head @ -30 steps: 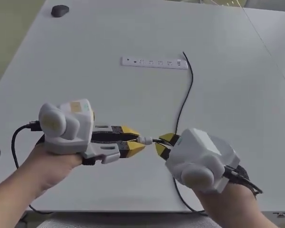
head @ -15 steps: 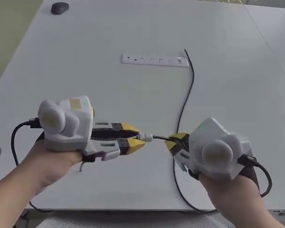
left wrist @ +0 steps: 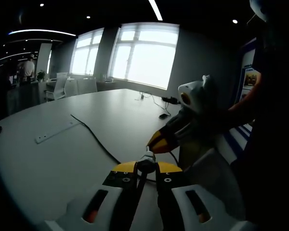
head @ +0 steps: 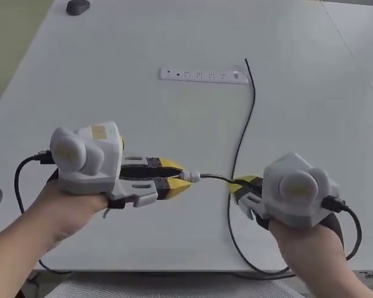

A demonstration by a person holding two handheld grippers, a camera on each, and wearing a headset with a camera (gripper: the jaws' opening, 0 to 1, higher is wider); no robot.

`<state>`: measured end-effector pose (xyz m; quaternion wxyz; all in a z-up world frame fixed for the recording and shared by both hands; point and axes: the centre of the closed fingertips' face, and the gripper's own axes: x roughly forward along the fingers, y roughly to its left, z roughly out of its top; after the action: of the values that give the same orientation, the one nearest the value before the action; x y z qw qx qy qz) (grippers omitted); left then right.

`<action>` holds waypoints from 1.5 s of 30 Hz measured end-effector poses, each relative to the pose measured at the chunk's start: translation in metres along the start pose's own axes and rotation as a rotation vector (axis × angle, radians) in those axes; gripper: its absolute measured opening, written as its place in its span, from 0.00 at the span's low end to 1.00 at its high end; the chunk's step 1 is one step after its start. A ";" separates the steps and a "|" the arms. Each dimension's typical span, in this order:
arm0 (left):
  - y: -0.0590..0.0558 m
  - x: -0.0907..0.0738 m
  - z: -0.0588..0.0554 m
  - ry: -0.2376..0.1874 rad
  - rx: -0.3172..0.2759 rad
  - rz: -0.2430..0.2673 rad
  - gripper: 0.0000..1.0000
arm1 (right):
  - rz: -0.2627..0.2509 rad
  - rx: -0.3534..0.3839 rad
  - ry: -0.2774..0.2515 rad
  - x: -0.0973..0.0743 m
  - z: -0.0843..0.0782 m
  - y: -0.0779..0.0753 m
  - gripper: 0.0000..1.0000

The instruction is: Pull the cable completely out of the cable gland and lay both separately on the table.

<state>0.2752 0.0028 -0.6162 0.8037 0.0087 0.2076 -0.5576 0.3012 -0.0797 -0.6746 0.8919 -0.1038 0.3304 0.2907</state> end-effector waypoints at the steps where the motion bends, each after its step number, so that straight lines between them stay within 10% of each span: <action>1: 0.000 0.000 0.000 0.000 0.000 0.000 0.15 | -0.003 0.010 0.004 0.000 -0.002 -0.002 0.02; 25: -0.011 0.005 -0.001 0.014 0.033 -0.022 0.15 | -0.050 0.222 0.044 0.000 -0.026 -0.013 0.02; 45: -0.015 -0.002 -0.002 0.013 0.029 -0.016 0.15 | -0.055 -0.038 -0.021 -0.019 -0.014 -0.010 0.05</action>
<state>0.2602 -0.0011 -0.6138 0.7975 0.0222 0.2048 -0.5670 0.2878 -0.1015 -0.6730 0.9009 -0.1267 0.3124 0.2734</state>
